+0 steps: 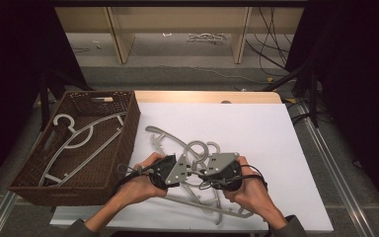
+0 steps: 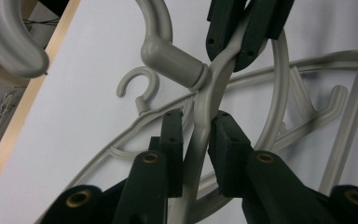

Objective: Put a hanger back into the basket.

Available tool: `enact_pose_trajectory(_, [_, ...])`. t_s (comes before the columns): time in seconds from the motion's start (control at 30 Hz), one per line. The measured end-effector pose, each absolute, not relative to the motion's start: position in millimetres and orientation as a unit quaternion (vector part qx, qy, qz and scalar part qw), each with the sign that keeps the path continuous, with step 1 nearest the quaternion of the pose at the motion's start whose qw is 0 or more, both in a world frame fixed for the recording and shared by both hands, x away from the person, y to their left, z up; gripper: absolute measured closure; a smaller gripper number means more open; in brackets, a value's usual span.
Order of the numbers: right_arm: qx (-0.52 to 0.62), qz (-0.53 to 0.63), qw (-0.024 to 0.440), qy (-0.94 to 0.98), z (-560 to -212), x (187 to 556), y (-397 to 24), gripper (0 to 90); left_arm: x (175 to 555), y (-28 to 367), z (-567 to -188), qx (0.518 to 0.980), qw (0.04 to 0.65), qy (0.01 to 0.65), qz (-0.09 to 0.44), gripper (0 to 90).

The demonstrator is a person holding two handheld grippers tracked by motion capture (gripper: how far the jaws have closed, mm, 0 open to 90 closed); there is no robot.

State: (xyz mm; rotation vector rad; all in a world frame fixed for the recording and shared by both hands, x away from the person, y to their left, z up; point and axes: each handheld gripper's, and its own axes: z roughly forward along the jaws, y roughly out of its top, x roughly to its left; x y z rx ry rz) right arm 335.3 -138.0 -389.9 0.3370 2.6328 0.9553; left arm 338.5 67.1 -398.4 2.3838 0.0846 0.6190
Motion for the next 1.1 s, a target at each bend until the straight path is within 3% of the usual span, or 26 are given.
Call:
enact_pose_trajectory(0.2, [0.139, 0.337, 0.179, 0.914, -386, 337, -141, 69.3, 335, 67, -395, 0.917, 0.33, 0.017, 0.222, 82.0])
enact_pose_trajectory(0.33, [0.188, 0.374, 0.179, 0.89, -383, 341, -144, 47.2, 340, 74, -389, 0.913, 0.34, 0.04, 0.221, 82.1])
enact_pose_trajectory(0.47, [0.221, 0.412, 0.186, 0.864, -376, 343, -151, 37.2, 347, 84, -381, 0.91, 0.341, 0.063, 0.226, 82.1])
enact_pose_trajectory(0.6, [0.247, 0.447, 0.189, 0.839, -372, 345, -158, 34.5, 353, 91, -376, 0.911, 0.341, 0.066, 0.223, 82.1])
enact_pose_trajectory(0.63, [0.256, 0.457, 0.188, 0.831, -371, 345, -160, 34.1, 351, 93, -377, 0.906, 0.338, 0.105, 0.231, 82.1])
enact_pose_trajectory(1.1, [0.289, 0.512, 0.206, 0.782, -370, 340, -173, 27.3, 379, 115, -372, 0.893, 0.341, 0.197, 0.218, 82.0])
